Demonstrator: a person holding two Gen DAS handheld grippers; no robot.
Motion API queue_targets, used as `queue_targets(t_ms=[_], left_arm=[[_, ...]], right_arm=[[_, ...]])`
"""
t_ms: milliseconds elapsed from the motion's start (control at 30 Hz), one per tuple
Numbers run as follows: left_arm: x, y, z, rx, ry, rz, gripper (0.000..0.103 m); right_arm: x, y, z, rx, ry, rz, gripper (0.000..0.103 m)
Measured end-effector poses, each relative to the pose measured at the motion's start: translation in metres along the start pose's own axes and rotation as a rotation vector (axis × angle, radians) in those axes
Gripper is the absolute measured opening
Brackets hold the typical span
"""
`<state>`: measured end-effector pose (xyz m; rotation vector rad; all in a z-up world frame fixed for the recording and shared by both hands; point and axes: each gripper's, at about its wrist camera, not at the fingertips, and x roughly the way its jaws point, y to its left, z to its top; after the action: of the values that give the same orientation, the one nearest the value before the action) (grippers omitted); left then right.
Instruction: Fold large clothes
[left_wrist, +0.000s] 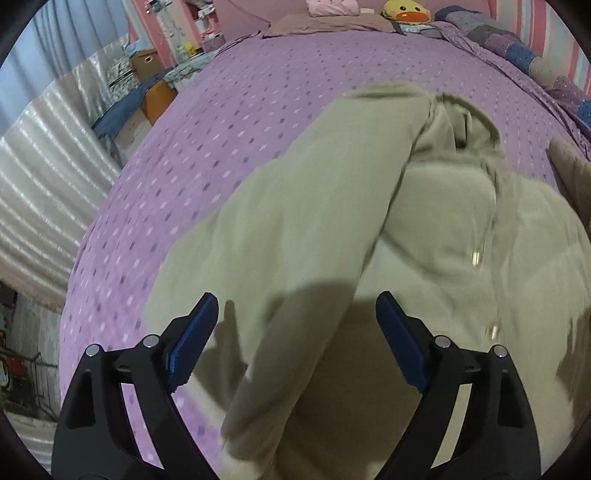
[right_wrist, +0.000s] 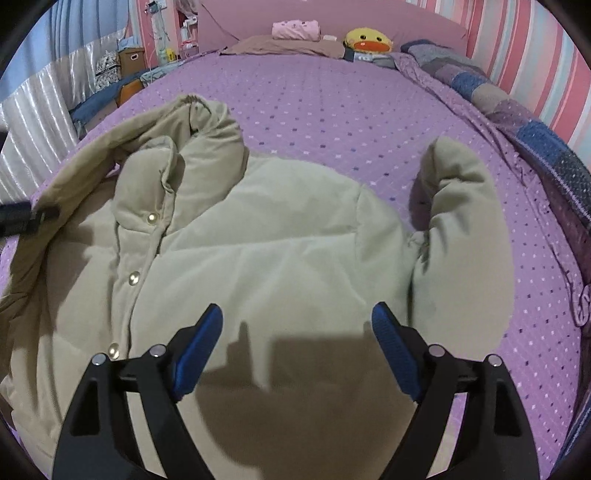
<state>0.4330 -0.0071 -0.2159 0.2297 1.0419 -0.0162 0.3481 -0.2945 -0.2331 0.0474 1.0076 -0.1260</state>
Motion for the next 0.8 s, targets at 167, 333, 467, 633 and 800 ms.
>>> queue_targets(t_ms=[167, 333, 467, 633, 800], left_arm=[[0.02, -0.009, 0.04, -0.036, 0.014, -0.055, 0.087], [0.047, -0.009, 0.06, -0.064, 0.055, -0.082, 0.08], [0.063, -0.011, 0.067, -0.064, 0.069, -0.08, 0.075], [0.068, -0.012, 0.068, -0.019, 0.052, -0.051, 0.031], [0.045, 0.003, 0.057, -0.037, 0.014, -0.123, 0.017]], right_arm=[[0.02, 0.005, 0.008, -0.003, 0.02, 0.008, 0.083], [0.038, 0.017, 0.027, -0.085, 0.017, -0.036, 0.083], [0.054, 0.02, 0.037, -0.128, 0.034, -0.063, 0.083], [0.067, 0.022, 0.042, -0.165, 0.044, -0.079, 0.085], [0.06, 0.024, 0.04, -0.22, -0.009, -0.143, 0.086]])
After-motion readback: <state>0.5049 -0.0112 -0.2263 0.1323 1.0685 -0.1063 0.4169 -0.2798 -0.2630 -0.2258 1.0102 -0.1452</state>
